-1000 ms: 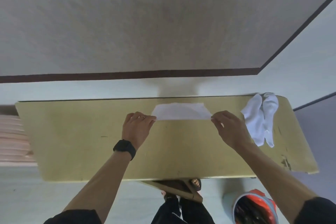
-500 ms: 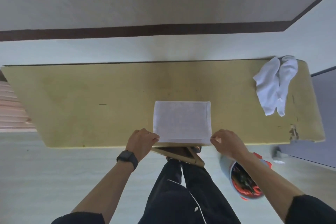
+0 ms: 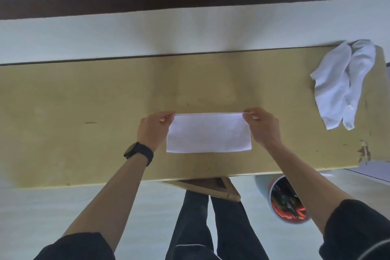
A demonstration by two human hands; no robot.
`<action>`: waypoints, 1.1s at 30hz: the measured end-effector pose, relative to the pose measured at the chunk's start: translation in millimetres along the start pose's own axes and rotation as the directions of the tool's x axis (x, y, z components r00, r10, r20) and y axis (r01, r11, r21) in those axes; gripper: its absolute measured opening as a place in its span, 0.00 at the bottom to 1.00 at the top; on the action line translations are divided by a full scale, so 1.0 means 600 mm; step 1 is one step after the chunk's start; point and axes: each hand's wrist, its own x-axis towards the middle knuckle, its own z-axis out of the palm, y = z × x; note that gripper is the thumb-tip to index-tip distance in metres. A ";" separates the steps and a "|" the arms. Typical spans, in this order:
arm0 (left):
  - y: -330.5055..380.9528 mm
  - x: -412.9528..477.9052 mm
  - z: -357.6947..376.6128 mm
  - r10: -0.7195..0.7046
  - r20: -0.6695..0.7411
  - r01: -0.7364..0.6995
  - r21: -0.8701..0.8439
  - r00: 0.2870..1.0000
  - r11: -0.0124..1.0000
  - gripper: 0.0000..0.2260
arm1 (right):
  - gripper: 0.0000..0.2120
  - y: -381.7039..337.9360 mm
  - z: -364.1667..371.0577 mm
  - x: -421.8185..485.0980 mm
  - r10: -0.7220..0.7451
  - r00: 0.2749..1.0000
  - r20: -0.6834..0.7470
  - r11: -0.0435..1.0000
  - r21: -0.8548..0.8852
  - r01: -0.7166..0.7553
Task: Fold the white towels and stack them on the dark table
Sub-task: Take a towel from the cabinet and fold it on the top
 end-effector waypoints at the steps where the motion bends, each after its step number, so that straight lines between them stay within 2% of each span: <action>1: -0.002 0.002 0.004 -0.006 -0.010 0.006 0.006 1.000 1.000 0.09 | 0.07 0.002 0.003 0.002 0.002 1.000 -0.012 1.000 0.004 -0.002; 6: -0.004 0.011 0.014 -0.024 -0.058 0.025 0.017 0.998 1.000 0.07 | 0.06 0.008 0.013 0.005 -0.026 0.998 -0.052 0.999 -0.026 0.025; 9: -0.007 0.015 0.020 0.002 -0.081 0.003 0.058 0.997 0.998 0.06 | 0.06 0.010 0.021 0.007 -0.104 0.989 -0.107 0.992 -0.081 0.096; 13: -0.009 0.021 0.022 -0.033 -0.088 0.038 0.054 0.996 0.998 0.05 | 0.06 0.012 0.027 0.007 -0.167 0.975 -0.145 0.982 -0.113 0.151; 21: -0.005 0.018 0.026 -0.064 -0.097 0.069 0.053 0.993 0.996 0.04 | 0.05 0.015 0.032 0.009 -0.183 0.966 -0.183 0.981 -0.096 0.167; 23: 0.001 0.012 0.027 -0.058 -0.091 0.062 0.044 0.994 0.997 0.04 | 0.06 0.014 0.034 0.005 -0.184 0.967 -0.176 0.981 -0.088 0.171; 25: 0.004 -0.002 0.033 -0.012 -0.102 0.023 0.107 0.995 0.994 0.08 | 0.10 0.017 0.039 -0.006 -0.216 0.958 -0.190 0.974 -0.117 0.196; 27: 0.004 -0.027 0.050 0.105 -0.168 -0.058 0.265 0.980 0.963 0.16 | 0.15 0.024 0.048 -0.026 -0.293 0.928 -0.231 0.943 -0.227 0.241; 29: 0.009 -0.054 0.077 0.260 -0.192 -0.179 0.358 0.946 0.916 0.21 | 0.19 0.033 0.067 -0.050 -0.430 0.876 -0.219 0.860 -0.396 0.323; 31: 0.013 -0.070 0.111 0.354 -0.125 -0.280 0.399 0.927 0.873 0.24 | 0.22 0.047 0.093 -0.063 -0.545 0.830 -0.115 0.738 -0.534 0.411; 33: 0.007 -0.075 0.141 0.334 -0.058 -0.281 0.417 0.941 0.864 0.28 | 0.26 0.063 0.115 -0.064 -0.526 0.851 -0.009 0.683 -0.601 0.416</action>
